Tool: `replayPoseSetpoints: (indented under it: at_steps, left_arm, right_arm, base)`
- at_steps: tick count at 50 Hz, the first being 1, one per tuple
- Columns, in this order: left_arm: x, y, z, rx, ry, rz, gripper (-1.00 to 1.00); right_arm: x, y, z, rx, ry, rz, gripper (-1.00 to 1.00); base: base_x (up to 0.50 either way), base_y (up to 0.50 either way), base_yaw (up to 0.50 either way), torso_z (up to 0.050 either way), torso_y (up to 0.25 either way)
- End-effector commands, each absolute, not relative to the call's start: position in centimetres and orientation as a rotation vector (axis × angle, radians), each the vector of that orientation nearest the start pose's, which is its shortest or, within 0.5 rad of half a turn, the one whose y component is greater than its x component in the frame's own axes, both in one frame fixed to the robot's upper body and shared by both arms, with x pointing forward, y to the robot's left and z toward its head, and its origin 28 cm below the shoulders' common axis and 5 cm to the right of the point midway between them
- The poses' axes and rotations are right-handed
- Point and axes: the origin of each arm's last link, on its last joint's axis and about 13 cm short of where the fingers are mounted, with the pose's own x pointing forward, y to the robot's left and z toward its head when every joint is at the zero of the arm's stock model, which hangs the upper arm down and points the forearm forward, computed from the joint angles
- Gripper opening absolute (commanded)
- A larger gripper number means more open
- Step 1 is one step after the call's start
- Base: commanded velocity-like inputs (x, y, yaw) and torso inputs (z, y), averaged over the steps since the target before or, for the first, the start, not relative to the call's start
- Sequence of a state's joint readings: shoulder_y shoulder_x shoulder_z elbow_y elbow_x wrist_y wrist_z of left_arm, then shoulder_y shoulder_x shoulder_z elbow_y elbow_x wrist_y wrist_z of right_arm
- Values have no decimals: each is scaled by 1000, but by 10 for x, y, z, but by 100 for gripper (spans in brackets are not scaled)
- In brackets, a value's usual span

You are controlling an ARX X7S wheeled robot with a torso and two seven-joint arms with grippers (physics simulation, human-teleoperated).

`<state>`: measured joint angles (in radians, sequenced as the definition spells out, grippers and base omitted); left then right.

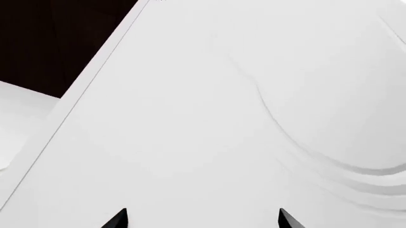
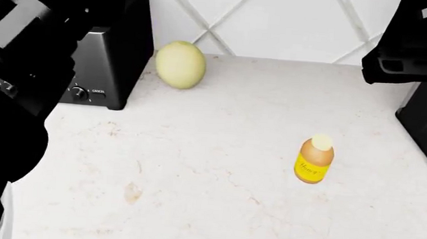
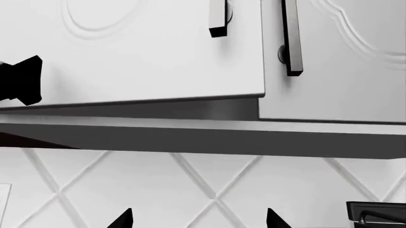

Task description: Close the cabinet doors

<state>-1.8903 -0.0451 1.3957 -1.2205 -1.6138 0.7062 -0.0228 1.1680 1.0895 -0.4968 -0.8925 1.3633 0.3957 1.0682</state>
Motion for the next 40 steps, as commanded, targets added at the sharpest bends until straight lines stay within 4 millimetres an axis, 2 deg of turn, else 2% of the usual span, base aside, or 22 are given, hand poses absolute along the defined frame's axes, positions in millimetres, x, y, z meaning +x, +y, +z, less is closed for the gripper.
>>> replayPoseSetpoints:
  at_steps: [1,17,31,40]
  left_arm:
    - [417,150,335,-205,221,-354,100]
    - [420,157,313,-187,297,-289,100]
    - [420,161,314,-148,294,-213,100]
    - [421,162,306,-106,320,-173,100]
  right_arm:
    - [166,-129,322,-33,-637,17,100]
    - [165,-129,321,-36,-635,21,100]
    - [166,-129,321,-41,-636,17,100]
    - [166,-130,320,-41,-633,12,100]
  base:
    - [0,-4,-7,0,0]
    - [2,-1,-3,0,0]
    - [3,0,-3,0,0]
    - [3,0,-2,0,0]
